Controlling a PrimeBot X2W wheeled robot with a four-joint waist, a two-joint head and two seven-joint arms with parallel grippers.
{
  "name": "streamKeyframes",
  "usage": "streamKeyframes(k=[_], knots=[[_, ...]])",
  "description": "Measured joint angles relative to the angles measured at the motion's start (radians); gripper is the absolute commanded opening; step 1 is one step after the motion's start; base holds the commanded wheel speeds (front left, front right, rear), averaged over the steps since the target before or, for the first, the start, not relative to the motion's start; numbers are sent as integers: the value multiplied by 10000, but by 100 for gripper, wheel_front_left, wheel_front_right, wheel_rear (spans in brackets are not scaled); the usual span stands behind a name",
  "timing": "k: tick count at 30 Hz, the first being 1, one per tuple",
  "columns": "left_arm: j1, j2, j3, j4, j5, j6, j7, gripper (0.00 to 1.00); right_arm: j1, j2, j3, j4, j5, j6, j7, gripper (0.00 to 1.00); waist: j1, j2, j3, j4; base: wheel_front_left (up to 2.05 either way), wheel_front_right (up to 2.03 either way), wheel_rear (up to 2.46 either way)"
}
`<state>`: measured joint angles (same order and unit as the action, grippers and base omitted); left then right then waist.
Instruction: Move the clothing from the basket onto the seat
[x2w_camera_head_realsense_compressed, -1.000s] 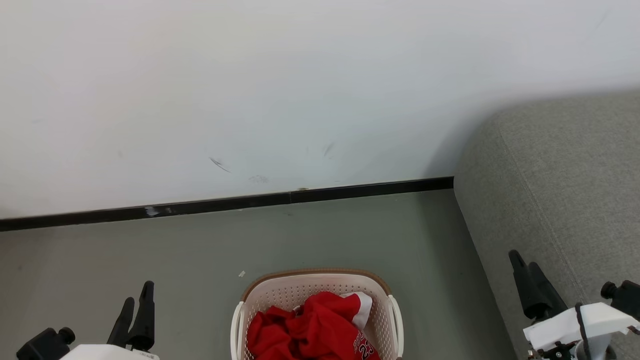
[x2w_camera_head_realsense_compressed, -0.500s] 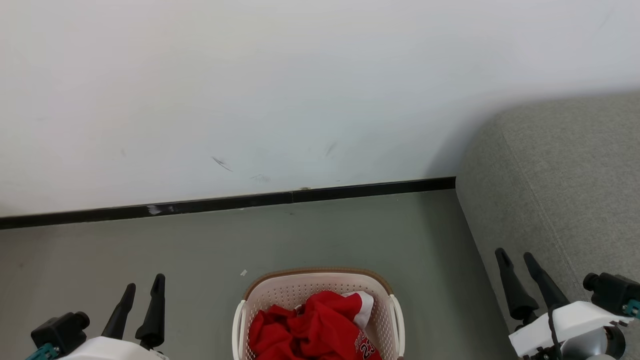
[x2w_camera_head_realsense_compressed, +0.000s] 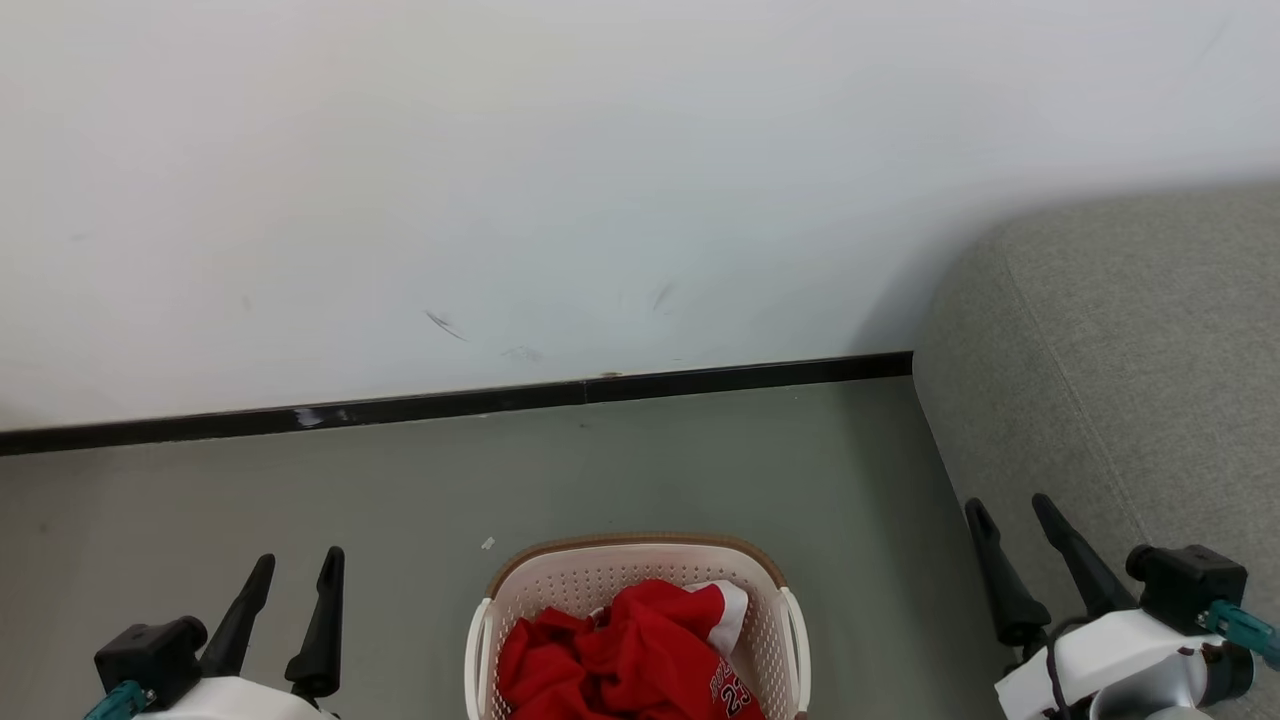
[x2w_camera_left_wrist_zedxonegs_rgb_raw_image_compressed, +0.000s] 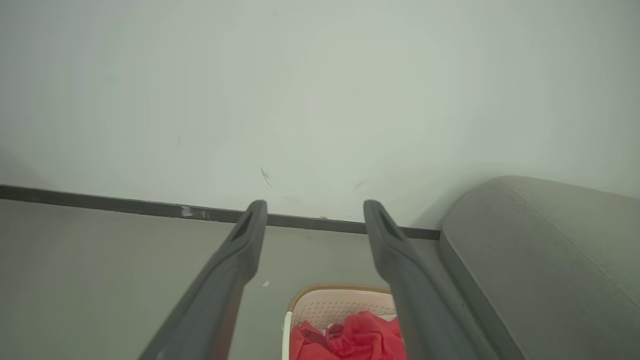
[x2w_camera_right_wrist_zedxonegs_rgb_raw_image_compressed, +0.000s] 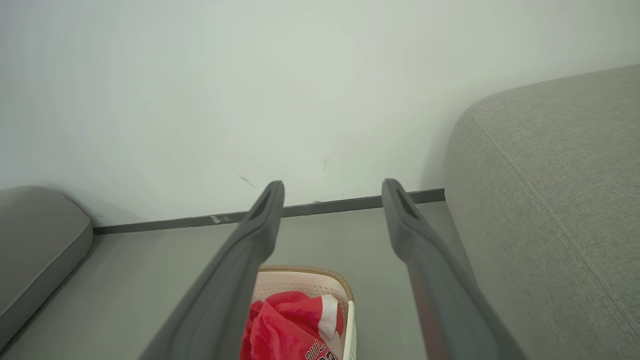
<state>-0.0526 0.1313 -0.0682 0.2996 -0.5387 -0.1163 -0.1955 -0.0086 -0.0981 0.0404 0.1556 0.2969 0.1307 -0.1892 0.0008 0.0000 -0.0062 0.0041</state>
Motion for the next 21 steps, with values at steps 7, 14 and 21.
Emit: streamKeyframes(k=[7,14,21], knots=[[0,-12,115,155,1043,6,-217,100,2,17,2,23,-1072,0,-284,100,-1,0,7,-20,0,0,0],[0,-90,240,286,1954,6,-491,100,8,17,4,56,-2080,0,-516,100,-1,0,3,-31,0,0,0],[0,-159,391,374,2265,4,-537,100,8,69,-42,52,-2366,0,-602,100,-2,0,12,-27,0,0,0]])
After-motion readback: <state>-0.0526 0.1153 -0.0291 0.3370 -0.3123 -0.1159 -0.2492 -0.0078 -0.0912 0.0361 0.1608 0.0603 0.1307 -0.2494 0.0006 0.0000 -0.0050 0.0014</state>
